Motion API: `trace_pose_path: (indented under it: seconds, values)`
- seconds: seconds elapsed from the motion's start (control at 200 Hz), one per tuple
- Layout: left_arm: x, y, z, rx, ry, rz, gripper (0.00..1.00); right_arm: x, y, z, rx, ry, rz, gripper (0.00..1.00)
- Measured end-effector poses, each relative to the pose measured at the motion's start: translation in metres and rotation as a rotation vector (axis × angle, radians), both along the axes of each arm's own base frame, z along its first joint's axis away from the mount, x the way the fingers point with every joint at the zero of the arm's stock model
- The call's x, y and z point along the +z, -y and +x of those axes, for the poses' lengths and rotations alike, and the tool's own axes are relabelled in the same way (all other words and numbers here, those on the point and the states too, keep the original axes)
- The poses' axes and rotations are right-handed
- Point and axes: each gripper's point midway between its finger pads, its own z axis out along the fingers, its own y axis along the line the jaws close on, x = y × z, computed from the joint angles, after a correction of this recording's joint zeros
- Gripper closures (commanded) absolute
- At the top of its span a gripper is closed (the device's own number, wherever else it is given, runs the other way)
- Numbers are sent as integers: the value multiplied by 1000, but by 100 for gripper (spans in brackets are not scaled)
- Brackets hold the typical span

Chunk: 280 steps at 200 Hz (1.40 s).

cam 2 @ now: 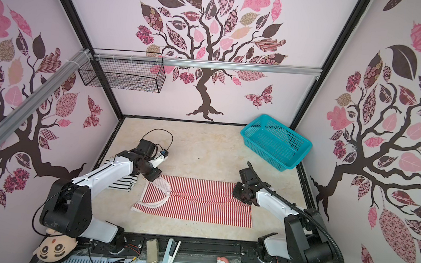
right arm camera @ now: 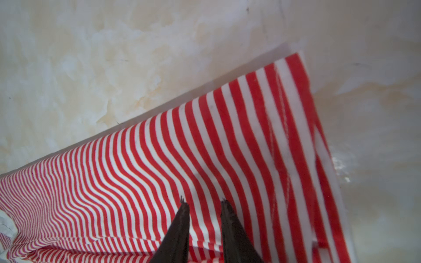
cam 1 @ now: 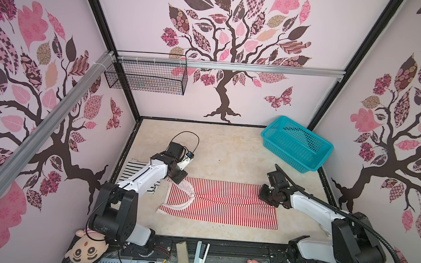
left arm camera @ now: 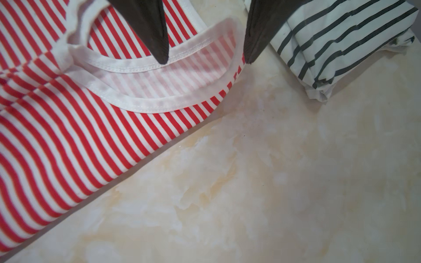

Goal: Fold and stack the tank tops

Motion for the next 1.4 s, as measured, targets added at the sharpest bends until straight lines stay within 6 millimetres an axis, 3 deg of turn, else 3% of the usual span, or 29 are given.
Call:
trace_pose_path:
  seconds: [0.205,0.345,0.53,0.78,0.996,1.106,1.251,1.401]
  values:
    - [-6,-17,14,48,29,56,41,-2,-3,-2,9,-5,18,72]
    - [-4,-22,17,47,47,68,56,-5,-2,-5,10,-10,18,72]
    - [-7,-25,0,32,44,71,87,-5,-3,-4,10,-8,18,73]
    - [-24,-38,-28,24,15,112,95,-5,-2,-4,10,-8,18,73]
    - [-36,-49,-40,30,14,157,93,-6,-2,-5,10,-9,17,73]
    - [-42,-56,-40,44,25,194,85,-6,-2,-5,10,-8,16,73]
    - [-50,-65,-32,70,35,246,64,-7,0,-5,9,-5,1,73]
    - [-49,-70,-20,104,79,275,57,-8,7,-5,-2,-6,-46,73]
